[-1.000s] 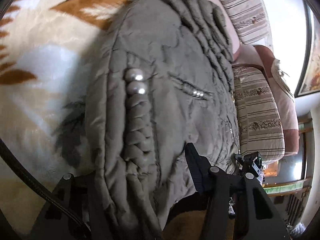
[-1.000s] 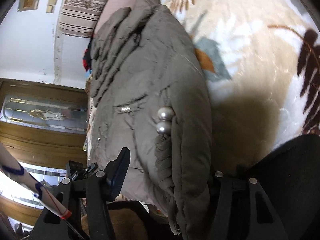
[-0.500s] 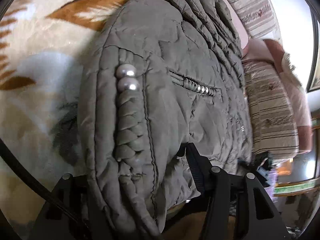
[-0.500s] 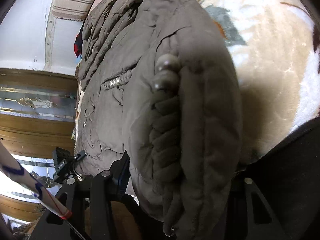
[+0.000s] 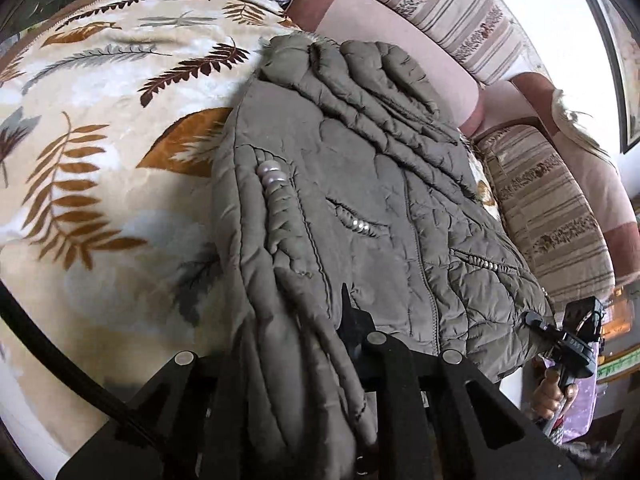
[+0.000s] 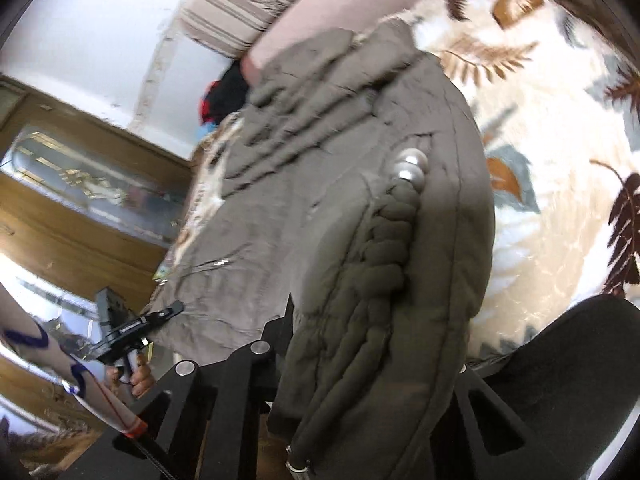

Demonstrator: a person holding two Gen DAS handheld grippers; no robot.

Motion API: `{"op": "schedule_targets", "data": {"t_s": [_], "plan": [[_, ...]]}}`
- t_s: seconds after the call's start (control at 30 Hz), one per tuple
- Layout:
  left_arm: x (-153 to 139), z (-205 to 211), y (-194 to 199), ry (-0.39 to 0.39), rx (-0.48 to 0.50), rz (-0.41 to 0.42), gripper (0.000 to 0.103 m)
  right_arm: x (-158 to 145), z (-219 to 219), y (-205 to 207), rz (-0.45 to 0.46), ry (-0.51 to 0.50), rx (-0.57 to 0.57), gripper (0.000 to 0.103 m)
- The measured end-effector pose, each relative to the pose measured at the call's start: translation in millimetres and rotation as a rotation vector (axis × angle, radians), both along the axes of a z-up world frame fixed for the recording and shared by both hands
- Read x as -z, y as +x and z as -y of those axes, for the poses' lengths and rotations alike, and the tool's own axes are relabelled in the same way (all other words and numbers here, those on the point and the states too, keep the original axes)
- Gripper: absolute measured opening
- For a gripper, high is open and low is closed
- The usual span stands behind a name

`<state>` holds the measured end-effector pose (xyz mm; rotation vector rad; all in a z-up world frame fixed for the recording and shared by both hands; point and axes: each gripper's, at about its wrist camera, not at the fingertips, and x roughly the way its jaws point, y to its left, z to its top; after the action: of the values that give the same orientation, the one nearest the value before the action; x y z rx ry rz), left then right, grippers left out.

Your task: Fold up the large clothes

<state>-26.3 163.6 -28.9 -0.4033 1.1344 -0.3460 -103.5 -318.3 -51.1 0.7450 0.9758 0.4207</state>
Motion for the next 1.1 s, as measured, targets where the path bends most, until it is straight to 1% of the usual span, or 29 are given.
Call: {"op": "schedule_targets", "data": {"t_s": [0.1,0.17,0.2,0.3,0.43,0.53,0.63,0.8,0.93,1.03,1.1], "plan": [[-5,2,-13,0.023,0.026,-0.005,0.015,-9,-6,-16,0.012,-0.016,-0.052,0.019],[-4,5,-13,0.072,0.041,-0.01,0.015,-7,-7,-21,0.0,-0.049,-0.068,0.018],[-2,8,-11,0.077,0.042,-0.012,0.015,-3,-5,-21,-0.015,-0.063,-0.067,0.018],[-7,6,7,0.065,0.029,-0.013,0.015,3,1,-8,-0.034,-0.044,-0.048,0.018],[-32,5,31,0.051,0.009,0.05,0.015,-18,2,14,0.028,-0.052,-0.034,0.018],[-56,12,62,0.04,-0.012,0.101,0.015,-44,3,45,0.088,-0.081,-0.012,0.019],[-80,24,97,0.076,-0.024,0.153,0.015,-63,3,74,0.116,-0.099,0.028,0.019],[-108,41,162,0.118,-0.064,0.199,0.016,-95,18,130,0.162,-0.088,0.126,0.019],[-112,53,226,0.146,-0.11,0.188,0.017,-110,29,181,0.156,-0.095,0.192,0.019],[-101,65,278,0.195,-0.136,0.16,0.017,-114,31,226,0.123,-0.131,0.223,0.02],[-90,71,306,0.23,-0.145,0.133,0.017,-112,32,260,0.093,-0.163,0.236,0.02]]}}
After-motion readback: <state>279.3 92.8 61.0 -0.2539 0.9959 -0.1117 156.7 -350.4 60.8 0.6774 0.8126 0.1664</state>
